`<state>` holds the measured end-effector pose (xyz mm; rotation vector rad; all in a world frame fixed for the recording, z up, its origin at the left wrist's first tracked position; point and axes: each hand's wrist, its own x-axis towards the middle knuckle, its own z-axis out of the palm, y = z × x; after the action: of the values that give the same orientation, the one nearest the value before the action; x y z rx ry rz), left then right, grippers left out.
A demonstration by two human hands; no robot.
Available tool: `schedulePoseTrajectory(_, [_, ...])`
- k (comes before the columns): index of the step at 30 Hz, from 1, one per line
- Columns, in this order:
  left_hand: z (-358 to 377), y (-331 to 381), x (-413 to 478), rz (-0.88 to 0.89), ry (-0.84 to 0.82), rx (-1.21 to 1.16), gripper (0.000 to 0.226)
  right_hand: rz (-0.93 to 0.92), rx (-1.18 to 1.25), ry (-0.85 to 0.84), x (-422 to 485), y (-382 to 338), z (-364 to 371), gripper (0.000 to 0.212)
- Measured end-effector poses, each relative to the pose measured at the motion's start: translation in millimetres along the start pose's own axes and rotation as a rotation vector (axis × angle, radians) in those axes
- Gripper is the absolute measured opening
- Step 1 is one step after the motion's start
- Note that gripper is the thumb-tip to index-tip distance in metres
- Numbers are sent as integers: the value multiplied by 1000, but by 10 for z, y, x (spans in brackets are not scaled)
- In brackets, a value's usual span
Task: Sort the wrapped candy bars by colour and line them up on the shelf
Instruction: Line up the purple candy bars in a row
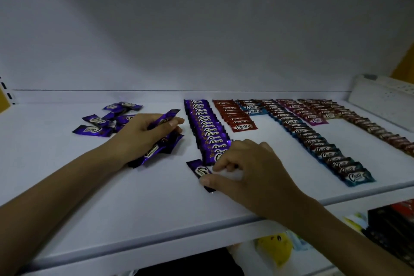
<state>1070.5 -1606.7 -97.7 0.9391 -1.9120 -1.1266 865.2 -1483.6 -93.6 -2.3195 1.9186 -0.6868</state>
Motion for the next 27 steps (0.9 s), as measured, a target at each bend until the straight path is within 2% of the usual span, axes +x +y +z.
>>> schedulePoseTrajectory(4, [-6, -12, 13, 1, 0, 1, 39, 15, -67, 108, 50, 114, -52, 38])
schedulePoseTrajectory(9, [2, -18, 19, 0, -2, -9, 40, 42, -182, -19, 75, 294, -105, 41])
schedulePoseTrajectory(11, [0, -27, 19, -5, -2, -8, 38, 39, -168, -14, 78, 309, -96, 41])
schedulePoseTrajectory(15, [-2, -50, 31, -9, 12, -1, 18, 35, -149, -5, 87, 300, -108, 42])
schedulePoseTrajectory(20, [-6, -22, 20, -13, 10, 5, 18, 17, -50, 130, 29, 107, -85, 37])
schedulePoseTrajectory(23, [-6, -14, 9, -13, 11, -3, 20, -33, -182, 86, -7, -98, 33, 59])
schedulePoseTrajectory(25, [1, 0, 3, -6, 10, -1, 24, -41, -201, 71, -3, -160, 74, 58])
schedulePoseTrajectory(27, [4, -6, 8, -4, 9, 9, 21, -69, -128, 40, -2, -185, 71, 47])
